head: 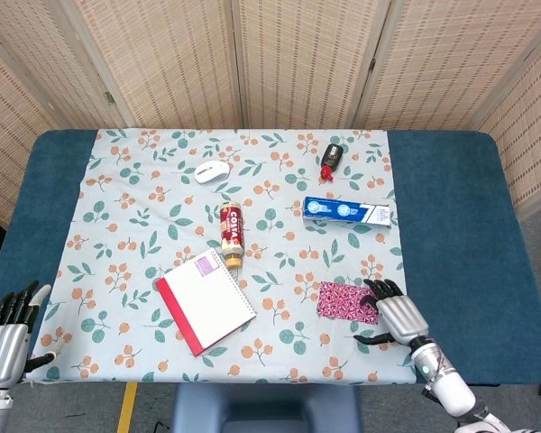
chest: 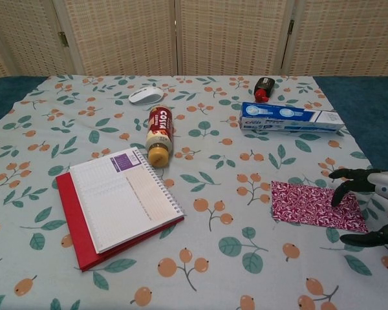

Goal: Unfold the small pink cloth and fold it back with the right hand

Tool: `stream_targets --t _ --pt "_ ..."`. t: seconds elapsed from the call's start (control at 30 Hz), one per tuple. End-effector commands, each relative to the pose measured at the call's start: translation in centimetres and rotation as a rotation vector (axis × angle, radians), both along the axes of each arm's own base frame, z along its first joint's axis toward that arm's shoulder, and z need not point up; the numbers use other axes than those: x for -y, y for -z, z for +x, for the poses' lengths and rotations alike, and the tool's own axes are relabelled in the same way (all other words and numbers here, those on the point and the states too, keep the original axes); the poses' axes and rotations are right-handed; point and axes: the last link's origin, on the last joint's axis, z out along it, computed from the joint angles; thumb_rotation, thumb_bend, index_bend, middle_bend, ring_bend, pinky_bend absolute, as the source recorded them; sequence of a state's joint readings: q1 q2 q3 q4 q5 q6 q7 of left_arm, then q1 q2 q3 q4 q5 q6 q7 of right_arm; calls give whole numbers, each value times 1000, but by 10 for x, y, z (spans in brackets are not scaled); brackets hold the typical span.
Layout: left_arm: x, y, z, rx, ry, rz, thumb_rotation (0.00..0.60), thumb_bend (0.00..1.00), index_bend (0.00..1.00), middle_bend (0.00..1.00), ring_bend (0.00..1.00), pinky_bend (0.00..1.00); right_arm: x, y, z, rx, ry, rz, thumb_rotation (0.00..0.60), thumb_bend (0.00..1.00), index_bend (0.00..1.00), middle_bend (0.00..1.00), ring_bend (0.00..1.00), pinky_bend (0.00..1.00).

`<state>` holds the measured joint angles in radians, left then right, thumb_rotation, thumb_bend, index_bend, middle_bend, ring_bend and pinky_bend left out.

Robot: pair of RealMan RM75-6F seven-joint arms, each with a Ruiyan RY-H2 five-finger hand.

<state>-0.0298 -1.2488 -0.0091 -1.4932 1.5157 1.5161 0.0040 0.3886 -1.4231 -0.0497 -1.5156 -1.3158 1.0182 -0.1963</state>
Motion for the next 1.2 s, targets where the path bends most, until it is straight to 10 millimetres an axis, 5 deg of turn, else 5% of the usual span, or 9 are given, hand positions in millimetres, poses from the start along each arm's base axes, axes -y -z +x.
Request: stream_targets --t 0.03,0.47,1.2 --pt "0 1 0 0 1 -1 600 289 109 57 97 0 -1 -3 0 3 -2 -4 277 207 292 71 0 0" --pt "1 0 -2 1 -8 2 600 289 109 57 97 0 6 14 11 9 -24 36 275 207 292 71 0 0" --pt "-1 4 0 1 0 -8 600 289 112 57 97 0 -6 -5 -14 -18 50 -7 275 207 292 71 0 0"
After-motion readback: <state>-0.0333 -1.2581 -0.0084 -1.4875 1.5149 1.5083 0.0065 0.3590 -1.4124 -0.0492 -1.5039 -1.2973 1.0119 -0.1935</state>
